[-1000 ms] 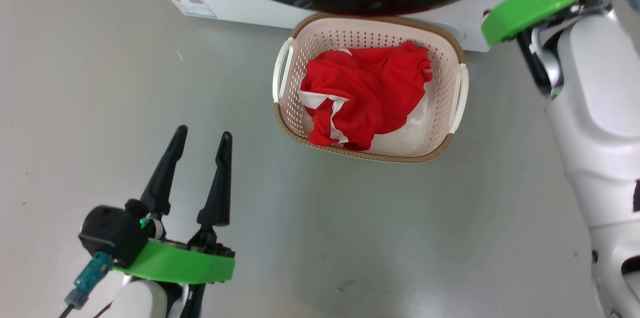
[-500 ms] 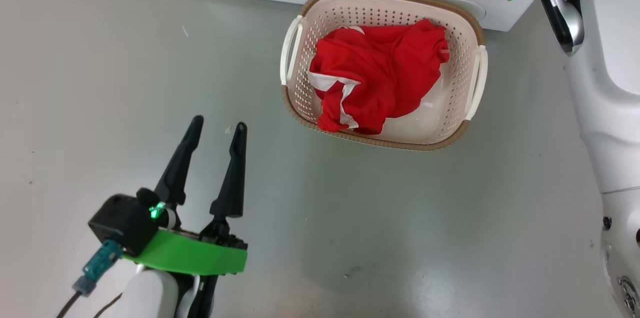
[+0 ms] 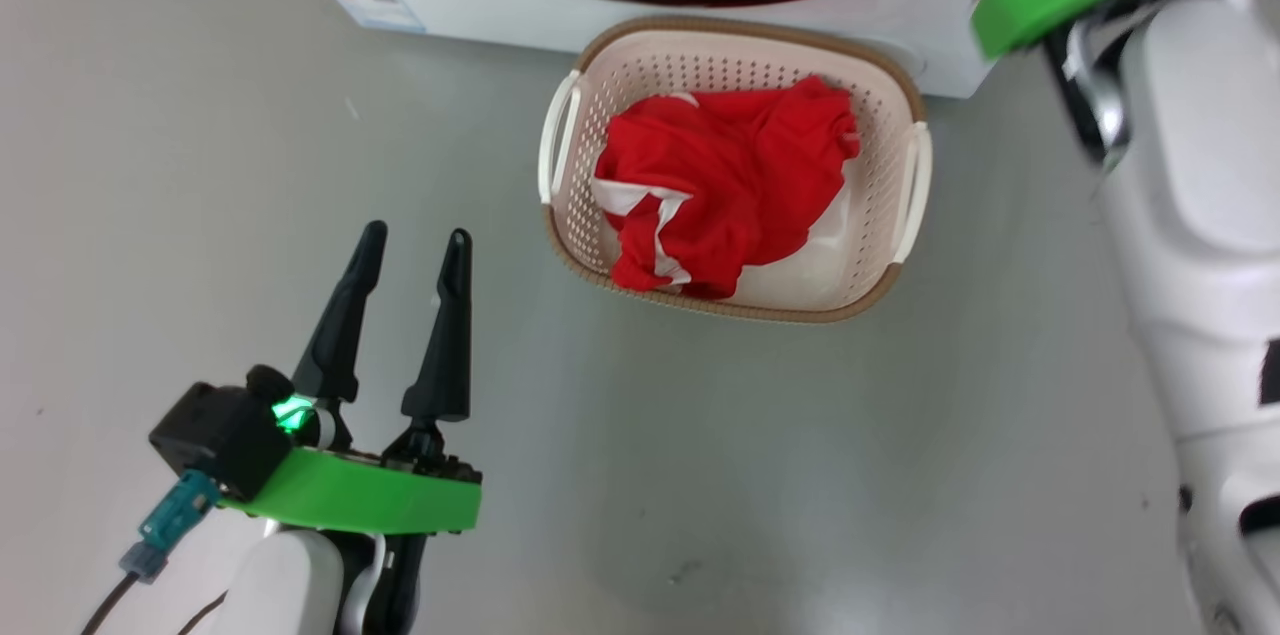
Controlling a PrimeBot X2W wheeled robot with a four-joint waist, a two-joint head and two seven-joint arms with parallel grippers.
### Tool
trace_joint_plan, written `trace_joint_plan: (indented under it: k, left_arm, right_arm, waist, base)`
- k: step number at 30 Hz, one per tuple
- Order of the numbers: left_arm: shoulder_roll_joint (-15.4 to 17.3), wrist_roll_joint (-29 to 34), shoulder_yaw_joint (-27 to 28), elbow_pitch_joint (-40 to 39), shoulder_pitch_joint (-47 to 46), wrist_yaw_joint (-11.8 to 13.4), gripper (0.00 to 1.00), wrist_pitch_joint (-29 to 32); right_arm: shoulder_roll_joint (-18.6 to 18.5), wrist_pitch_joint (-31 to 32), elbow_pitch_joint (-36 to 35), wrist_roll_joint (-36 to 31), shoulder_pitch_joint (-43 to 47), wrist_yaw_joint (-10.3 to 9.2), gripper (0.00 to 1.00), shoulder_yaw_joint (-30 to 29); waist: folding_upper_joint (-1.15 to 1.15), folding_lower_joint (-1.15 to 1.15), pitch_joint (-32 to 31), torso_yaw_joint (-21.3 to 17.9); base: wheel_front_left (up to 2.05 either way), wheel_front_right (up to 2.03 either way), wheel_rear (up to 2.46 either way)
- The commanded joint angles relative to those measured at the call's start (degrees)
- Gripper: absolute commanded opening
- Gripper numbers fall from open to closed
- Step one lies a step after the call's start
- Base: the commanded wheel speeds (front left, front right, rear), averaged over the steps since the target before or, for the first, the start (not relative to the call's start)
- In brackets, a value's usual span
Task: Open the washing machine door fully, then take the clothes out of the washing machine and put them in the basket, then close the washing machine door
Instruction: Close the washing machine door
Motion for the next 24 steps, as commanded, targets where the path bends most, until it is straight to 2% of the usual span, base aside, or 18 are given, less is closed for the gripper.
trace_joint_plan:
  k: [1, 8, 16, 24]
  left_arm:
    - [1.02, 0.52, 2.18, -1.1, 0.79, 0.43, 1.0, -0.46]
    - [1.02, 2.74, 3.14, -1.26, 2.02, 0.82, 1.0, -0.46]
    - [1.02, 4.14, 4.4, -1.42, 4.59, 0.94, 1.0, -0.46]
    - [1.02, 6.25, 5.55, -1.44, 7.04, 0.76, 1.0, -0.46]
  right_arm:
    - [1.85, 0.11, -2.05, 1.26, 1.98, -0.22, 1.0, 1.08]
    - [2.31, 0.11, -7.94, 3.84, 11.41, -0.22, 1.0, 3.3]
    - [2.35, 0.11, -16.87, 7.79, 24.31, -0.22, 1.0, 0.58]
    - [2.36, 0.11, -22.53, 7.73, 33.23, -0.22, 1.0, -1.28]
  waist:
    - [0.0, 0.0, -1.86, -1.49]
    - [0.0, 0.0, -6.25, -4.13]
    - [0.0, 0.0, -11.24, -6.87]
    - [0.0, 0.0, -15.28, -9.28]
  base:
    - [0.0, 0.0, 0.0]
    - [0.0, 0.0, 0.0]
    - [0.0, 0.0, 0.0]
    - [0.0, 0.0, 0.0]
